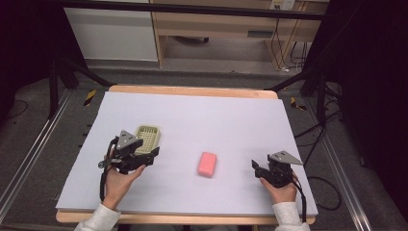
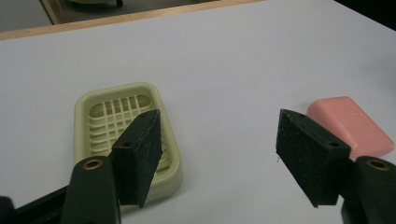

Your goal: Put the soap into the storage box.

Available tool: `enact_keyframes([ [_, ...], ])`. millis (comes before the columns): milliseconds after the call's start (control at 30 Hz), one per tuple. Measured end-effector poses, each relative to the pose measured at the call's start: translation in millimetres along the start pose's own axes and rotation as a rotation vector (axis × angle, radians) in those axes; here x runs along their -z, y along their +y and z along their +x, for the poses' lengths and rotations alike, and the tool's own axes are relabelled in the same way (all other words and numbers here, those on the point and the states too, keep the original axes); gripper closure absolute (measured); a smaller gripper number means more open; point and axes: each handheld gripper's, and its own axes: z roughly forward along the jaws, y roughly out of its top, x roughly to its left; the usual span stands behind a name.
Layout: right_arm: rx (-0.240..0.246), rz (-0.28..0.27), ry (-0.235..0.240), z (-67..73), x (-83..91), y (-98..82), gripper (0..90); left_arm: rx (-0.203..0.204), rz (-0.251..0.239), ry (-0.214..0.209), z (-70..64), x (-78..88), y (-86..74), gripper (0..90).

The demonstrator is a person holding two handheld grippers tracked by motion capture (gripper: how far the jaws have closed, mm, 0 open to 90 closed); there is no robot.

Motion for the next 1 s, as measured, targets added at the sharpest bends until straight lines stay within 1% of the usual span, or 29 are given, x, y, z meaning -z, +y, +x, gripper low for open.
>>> enact_keyframes([
  [133,-0.007,-0.001,0.002,-0.1,0.3,0.3,33.3,-0.002,0.002,-0.007,-4.0,-4.3,1.5,30.9],
  [333,-0.011,-0.001,0.004,-0.1,0.6,0.7,34.2,-0.023,0.010,-0.014,-11.5,-10.6,5.3,30.8],
  [500,-0.013,0.001,0.002,-0.3,0.7,0.8,35.2,-0.023,0.007,-0.019,-15.6,-15.1,7.5,30.8],
  [533,-0.012,0.001,0.002,-0.4,0.6,0.8,35.4,-0.028,0.012,-0.019,-16.1,-15.6,8.0,30.8],
  [600,-0.012,0.002,0.003,-0.4,0.4,0.9,35.7,-0.025,0.008,-0.023,-18.1,-17.6,8.5,30.8],
  [667,-0.013,0.000,0.002,-0.5,0.5,1.0,36.0,-0.027,0.010,-0.025,-20.2,-19.6,9.2,30.8],
  [700,-0.005,-0.004,-0.001,-0.9,0.2,0.9,36.1,-0.032,0.013,-0.026,-21.2,-20.3,9.6,30.8],
  [1000,-0.004,-0.003,-0.003,-0.8,0.5,1.4,38.0,-0.045,0.020,-0.040,-32.8,-29.0,13.2,30.5],
])
